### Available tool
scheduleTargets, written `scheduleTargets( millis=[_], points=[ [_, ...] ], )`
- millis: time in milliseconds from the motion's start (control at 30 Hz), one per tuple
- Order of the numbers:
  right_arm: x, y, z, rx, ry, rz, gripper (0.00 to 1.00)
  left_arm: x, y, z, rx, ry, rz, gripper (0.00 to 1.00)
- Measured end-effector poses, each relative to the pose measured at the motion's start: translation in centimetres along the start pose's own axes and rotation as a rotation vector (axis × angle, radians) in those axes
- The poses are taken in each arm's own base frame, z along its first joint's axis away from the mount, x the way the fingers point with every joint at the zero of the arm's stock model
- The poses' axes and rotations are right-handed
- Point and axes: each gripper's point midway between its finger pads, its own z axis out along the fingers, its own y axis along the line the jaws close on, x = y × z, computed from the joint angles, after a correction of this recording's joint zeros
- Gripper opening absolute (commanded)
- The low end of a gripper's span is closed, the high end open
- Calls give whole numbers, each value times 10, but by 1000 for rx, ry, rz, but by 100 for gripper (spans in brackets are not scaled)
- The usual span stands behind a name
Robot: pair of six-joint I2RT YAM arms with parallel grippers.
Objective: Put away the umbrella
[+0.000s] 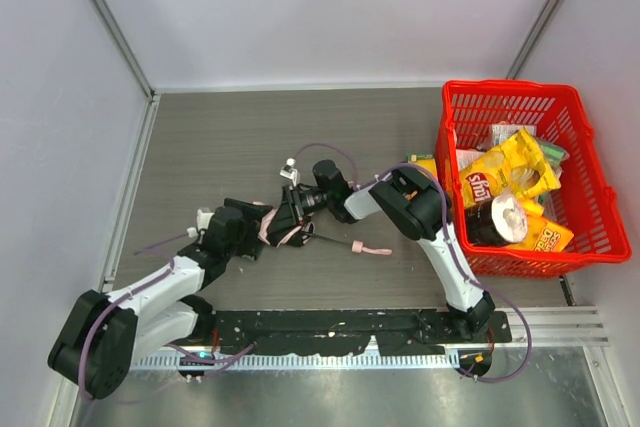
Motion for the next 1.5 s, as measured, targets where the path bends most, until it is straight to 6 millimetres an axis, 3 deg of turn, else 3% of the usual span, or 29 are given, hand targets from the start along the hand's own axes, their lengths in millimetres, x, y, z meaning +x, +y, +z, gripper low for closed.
scheduleTargets(
  millis=[267,533,600,667,900,967,1133,1300,1367,1400,1433,1467,1500],
  points=[
    [2,4,0,-21,-19,-1,1,1,-5,13,-9,3,32,100],
    [3,5,-3,1,2,-72,1,0,-6,14,5,4,26,75],
    [4,6,-2,20,24,-112,1,0,-3,14,-5,2,30,79],
    [4,7,0,46,51,-156,1,-1,-2,14,-9,0,29,91],
    [2,16,5,117,70,-271,1,-1,-6,18,-25,-4,26,89],
    [1,23,6,89,44,-253,1,-2,-10,18,-13,-4,23,81],
    [4,34,7,35,10,-170,1,-3,-5,19,-6,-10,53,36],
    [14,31,10,46,19,-135,1,-2,2,16,24,-4,81,0],
    [16,28,11,58,27,-133,19,-2,5,15,29,-3,92,0],
    [17,26,10,70,28,-135,33,-3,7,14,30,-4,98,0],
    [18,23,10,87,30,-136,38,-2,9,14,28,-2,103,0],
    [17,22,9,107,25,-138,53,-2,9,14,38,1,107,0],
    [15,23,7,129,19,-139,57,-1,8,14,53,5,113,0]
  ],
)
